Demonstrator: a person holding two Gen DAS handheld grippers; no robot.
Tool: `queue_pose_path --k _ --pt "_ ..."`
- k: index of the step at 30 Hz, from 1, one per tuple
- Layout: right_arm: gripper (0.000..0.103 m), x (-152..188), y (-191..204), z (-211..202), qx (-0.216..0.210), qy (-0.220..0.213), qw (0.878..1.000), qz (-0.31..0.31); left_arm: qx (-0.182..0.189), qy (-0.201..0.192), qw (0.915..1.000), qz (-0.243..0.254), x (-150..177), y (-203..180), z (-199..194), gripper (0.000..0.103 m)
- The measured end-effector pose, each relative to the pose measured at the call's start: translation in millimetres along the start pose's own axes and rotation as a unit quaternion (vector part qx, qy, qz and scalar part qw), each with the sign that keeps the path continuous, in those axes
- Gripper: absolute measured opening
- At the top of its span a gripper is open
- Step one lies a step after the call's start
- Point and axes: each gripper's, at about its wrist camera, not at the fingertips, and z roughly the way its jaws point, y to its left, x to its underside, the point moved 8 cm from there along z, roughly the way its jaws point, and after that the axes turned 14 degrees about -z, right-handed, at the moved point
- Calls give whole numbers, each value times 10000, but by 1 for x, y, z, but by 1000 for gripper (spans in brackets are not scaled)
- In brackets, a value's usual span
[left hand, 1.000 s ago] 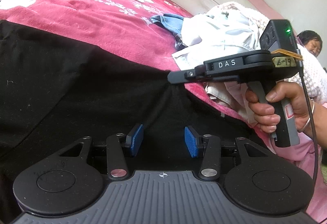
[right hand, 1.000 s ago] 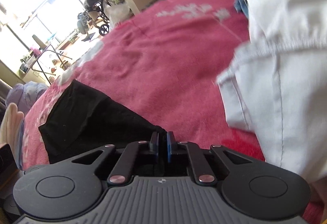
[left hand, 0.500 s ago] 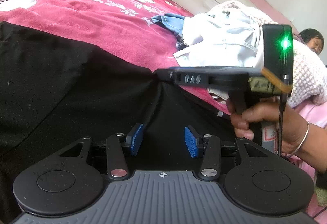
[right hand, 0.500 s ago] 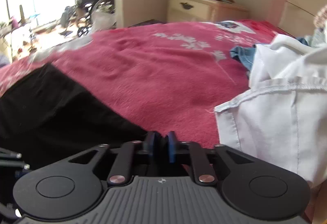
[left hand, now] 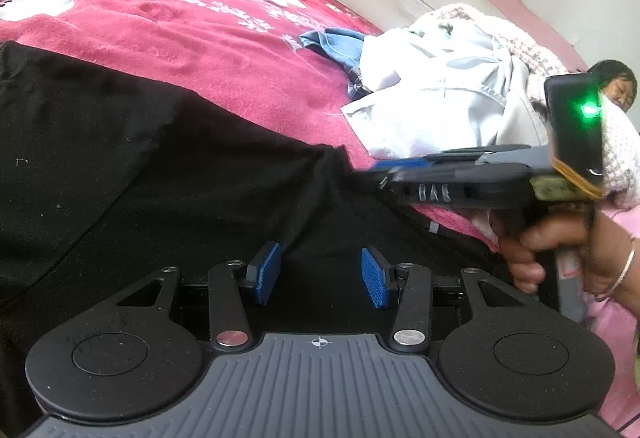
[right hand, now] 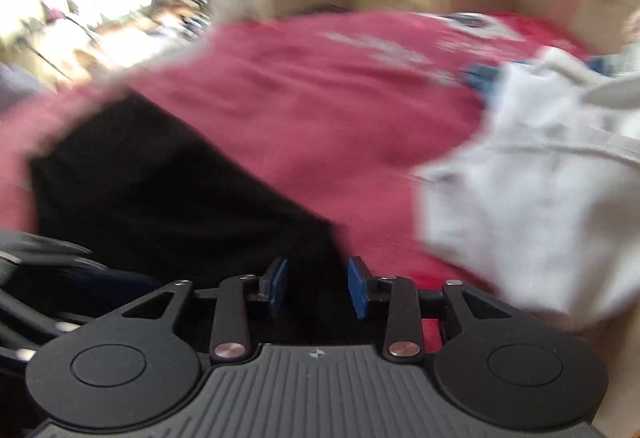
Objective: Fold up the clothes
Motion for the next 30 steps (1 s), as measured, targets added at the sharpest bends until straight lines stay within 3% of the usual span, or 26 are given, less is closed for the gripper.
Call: queue_pose_path --k 2,4,9,12,13,15,18,20,22,24,26,28,30 --pt "28 4 -30 -11 307 -155 9968 715 -24 -12 10000 -8 -1 -1 -2 45" --pt "28 4 -47 -30 237 -315 9940 1020 -29 -23 10000 10 -2 -1 -5 46" --pt "28 20 -4 -76 -1034 12 9946 21 -67 -30 10000 33 -3 -2 -8 48" --pt "25 52 16 -75 -1349 593 9883 -392 -108 -18 9999 57 -1 -5 -9 48" --pt "24 62 13 -69 -1145 777 9895 -425 -113 -23 9999 86 0 -7 -10 48" --pt "24 79 -14 -58 -325 941 9948 -195 -129 -25 9998 144 2 -11 -14 48" --pt "26 93 -69 -71 251 611 9906 1196 -172 -23 9996 238 5 -16 -21 48" --pt "27 93 -78 -88 200 441 9894 1372 -207 -28 9993 309 5 -18 -27 48" --pt "27 93 -68 -103 -224 349 9915 1231 -247 -21 9990 372 6 -19 -33 49" --pt "27 102 -53 -108 -789 523 9880 1221 -330 60 9986 411 10 -21 -35 50" --pt "27 119 -55 -103 -181 979 9898 1020 -424 125 9979 464 15 -23 -37 50" --pt "27 134 -74 -108 635 1165 9844 1156 -465 156 9974 536 21 -27 -41 50" --pt "28 139 -90 -131 1051 898 9791 1490 -472 176 9966 652 27 -32 -48 50"
